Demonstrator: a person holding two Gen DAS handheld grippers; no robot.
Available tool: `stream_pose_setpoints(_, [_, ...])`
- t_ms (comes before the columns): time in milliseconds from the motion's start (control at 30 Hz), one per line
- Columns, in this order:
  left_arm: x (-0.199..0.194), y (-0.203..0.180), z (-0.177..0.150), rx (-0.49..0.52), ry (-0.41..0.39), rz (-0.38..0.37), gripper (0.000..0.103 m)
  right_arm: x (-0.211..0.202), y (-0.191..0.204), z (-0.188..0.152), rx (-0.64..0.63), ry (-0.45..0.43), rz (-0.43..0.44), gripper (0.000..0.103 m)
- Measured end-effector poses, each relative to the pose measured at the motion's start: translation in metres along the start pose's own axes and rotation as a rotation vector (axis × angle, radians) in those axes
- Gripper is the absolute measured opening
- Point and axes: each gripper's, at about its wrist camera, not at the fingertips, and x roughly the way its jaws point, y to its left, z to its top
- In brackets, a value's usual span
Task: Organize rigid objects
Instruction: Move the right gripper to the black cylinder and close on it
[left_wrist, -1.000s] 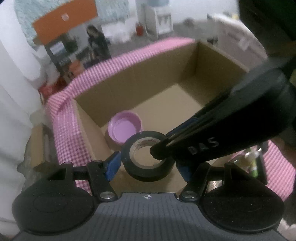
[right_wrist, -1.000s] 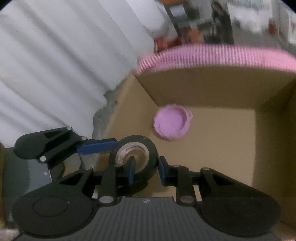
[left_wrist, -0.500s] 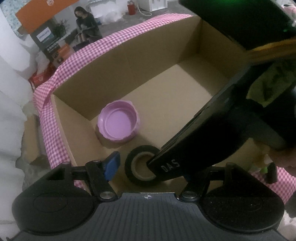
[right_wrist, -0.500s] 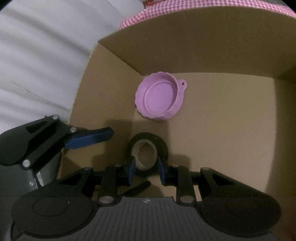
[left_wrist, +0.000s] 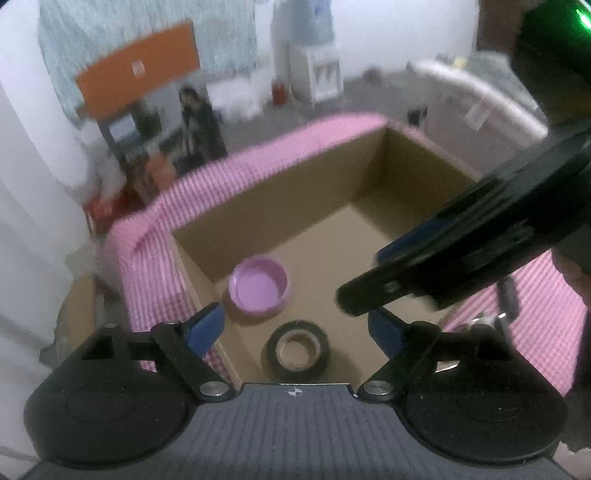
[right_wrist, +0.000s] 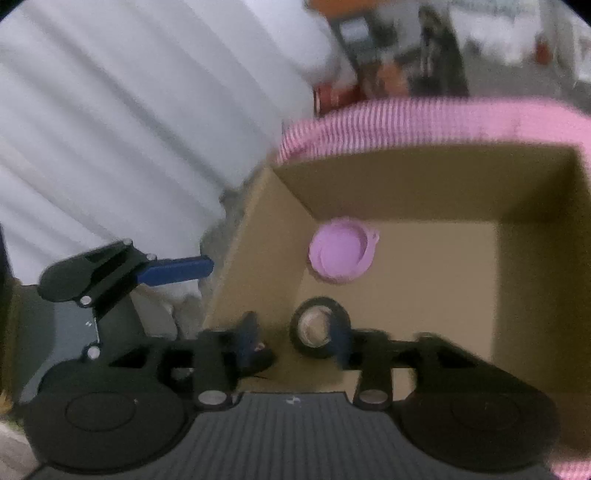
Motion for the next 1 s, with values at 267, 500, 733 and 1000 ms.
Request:
stream_pose_setpoints(267, [-0.052,-0.040,-0.035,0.010,-0.179,-0.092,0.098,-0.104,0.005,-0.082,0.011,-0.275,0.003,0.064])
stream_pose_setpoints(500, [-0.035,-0.089,-0.062,0.009,-0.206,-0.215,0.098,-0.135,-0.020,-0.167,0.104,-0.356,0.022,0.062])
stream_pose_setpoints(733, [0.013,-0.143,-0.077,0.082,-0.132,-0.259,0.073,-0.115,-0.073,-0.217,0.307,-0.338,0.019,0.052])
stream_pose_setpoints(1000, [0.043,-0.170,-0.075,0.106,-0.049,-0.308,0.046,-0.082,-0.101,-0.223,0.317,-0.271,-0.096,0.041])
